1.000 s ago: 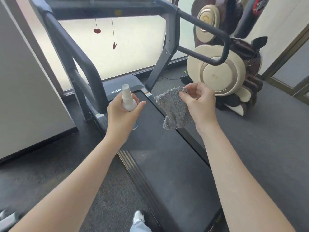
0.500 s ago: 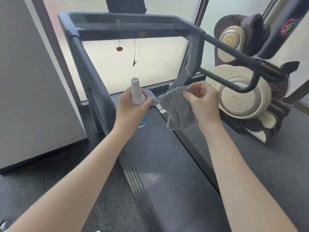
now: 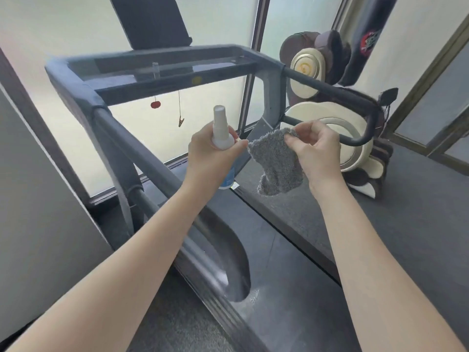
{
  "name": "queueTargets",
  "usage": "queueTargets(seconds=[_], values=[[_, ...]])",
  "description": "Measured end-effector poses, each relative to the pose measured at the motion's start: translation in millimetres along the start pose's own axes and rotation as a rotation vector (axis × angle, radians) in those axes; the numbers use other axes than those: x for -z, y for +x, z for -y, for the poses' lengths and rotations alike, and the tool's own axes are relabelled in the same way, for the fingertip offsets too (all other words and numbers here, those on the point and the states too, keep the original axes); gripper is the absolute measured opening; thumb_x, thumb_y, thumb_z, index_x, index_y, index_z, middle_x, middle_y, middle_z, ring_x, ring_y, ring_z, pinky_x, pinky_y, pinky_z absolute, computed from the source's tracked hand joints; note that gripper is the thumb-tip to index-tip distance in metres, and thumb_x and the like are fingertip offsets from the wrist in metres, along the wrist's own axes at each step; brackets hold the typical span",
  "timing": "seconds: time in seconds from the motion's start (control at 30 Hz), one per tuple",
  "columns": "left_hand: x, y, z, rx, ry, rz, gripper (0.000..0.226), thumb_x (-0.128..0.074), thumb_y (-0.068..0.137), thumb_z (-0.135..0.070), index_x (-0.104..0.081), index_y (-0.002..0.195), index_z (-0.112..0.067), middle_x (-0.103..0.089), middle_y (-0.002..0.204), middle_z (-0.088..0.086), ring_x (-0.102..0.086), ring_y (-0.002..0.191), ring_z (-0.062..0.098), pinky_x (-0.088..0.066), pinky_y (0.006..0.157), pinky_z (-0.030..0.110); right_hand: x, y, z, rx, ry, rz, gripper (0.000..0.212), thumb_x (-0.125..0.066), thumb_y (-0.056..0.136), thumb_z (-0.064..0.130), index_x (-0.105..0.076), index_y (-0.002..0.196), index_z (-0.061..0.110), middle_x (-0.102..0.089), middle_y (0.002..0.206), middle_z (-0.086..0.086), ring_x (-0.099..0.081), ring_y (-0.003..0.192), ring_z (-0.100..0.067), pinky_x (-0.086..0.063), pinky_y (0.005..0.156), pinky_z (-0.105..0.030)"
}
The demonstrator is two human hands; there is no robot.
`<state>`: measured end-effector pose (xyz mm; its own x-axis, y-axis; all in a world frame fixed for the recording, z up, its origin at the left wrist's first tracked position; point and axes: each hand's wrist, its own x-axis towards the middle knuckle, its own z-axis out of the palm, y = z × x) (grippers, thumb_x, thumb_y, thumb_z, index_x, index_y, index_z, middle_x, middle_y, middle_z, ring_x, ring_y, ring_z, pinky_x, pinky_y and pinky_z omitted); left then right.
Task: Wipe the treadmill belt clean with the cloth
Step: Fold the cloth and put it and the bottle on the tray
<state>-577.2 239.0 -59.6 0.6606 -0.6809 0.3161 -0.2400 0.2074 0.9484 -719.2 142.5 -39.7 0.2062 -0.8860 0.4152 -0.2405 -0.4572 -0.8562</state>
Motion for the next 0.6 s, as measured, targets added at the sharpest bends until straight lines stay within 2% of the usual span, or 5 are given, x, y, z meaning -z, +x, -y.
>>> queueTargets(seconds=[0.23, 0.4, 0.5, 0.6], values=[[27, 47, 12, 0.006, -0.02, 0.134, 0.023, -0.077, 0.073, -0.01, -0.057, 0.066, -0.02, -0.057, 0.066, -0.007, -0.049, 0.065, 0.012, -0.043, 0.067, 0.03, -30, 18, 12, -0.013, -0.04, -0.074, 0.018, -0.069, 0.076, 0.012, -0.058, 0.07, 0.025, -0.06, 0.069, 0.011, -0.055, 0.066, 0.0, -0.047, 0.068, -0.02], [36, 83, 24, 0.011, -0.006, 0.157, 0.022, -0.077, 0.075, -0.01, -0.058, 0.069, -0.018, -0.057, 0.068, -0.006, -0.051, 0.066, 0.011, -0.044, 0.067, 0.028, -50, 44, 10, 0.006, -0.071, -0.105, 0.016, -0.069, 0.076, 0.012, -0.058, 0.072, 0.023, -0.059, 0.067, 0.012, -0.052, 0.06, 0.007, -0.045, 0.065, -0.014], [39, 102, 29, -0.011, 0.016, 0.139, 0.022, -0.077, 0.075, -0.01, -0.058, 0.069, -0.019, -0.058, 0.068, -0.006, -0.053, 0.068, 0.01, -0.047, 0.068, 0.029, -64, 62, 9, 0.021, -0.051, -0.086, 0.018, -0.069, 0.077, 0.012, -0.058, 0.072, 0.026, -0.06, 0.07, 0.012, -0.054, 0.064, 0.005, -0.045, 0.064, -0.012], [40, 123, 34, -0.011, 0.024, 0.126, 0.022, -0.077, 0.075, -0.01, -0.058, 0.069, -0.018, -0.058, 0.068, -0.006, -0.053, 0.067, 0.008, -0.047, 0.068, 0.027, -80, 80, 6, 0.023, -0.039, -0.083, 0.013, -0.069, 0.076, 0.012, -0.06, 0.076, 0.021, -0.06, 0.071, 0.01, -0.055, 0.066, 0.003, -0.046, 0.065, -0.013]])
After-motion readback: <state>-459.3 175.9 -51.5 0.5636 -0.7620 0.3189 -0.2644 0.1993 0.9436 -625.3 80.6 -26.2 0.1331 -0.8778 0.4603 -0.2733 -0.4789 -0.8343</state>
